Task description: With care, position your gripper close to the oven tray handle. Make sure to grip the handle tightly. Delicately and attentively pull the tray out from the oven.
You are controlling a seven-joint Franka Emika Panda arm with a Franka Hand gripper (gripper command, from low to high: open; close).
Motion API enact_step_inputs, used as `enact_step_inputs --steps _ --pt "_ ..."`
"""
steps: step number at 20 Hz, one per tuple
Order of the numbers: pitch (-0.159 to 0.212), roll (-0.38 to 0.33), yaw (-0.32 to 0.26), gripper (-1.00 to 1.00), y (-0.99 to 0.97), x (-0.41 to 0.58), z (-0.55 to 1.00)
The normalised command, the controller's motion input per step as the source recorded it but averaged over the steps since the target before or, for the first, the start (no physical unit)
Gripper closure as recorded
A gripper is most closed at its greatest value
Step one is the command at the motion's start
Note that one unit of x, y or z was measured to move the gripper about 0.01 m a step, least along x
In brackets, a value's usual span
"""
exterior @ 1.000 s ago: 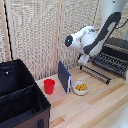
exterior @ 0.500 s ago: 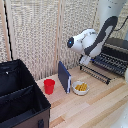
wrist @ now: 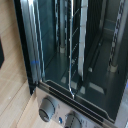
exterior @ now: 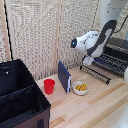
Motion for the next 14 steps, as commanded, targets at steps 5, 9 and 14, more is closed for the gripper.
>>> enact_step_inputs --steps 5,9,14 --pt "0.0 -0.129 0.0 -1.0 -0.51 -0.046 -0.02" --pt "0.0 -0.112 0.0 -1.0 -0.48 -0.008 -0.12" --pt "0.02 -0.049 0.024 -1.0 -0.42 0.058 -0.21"
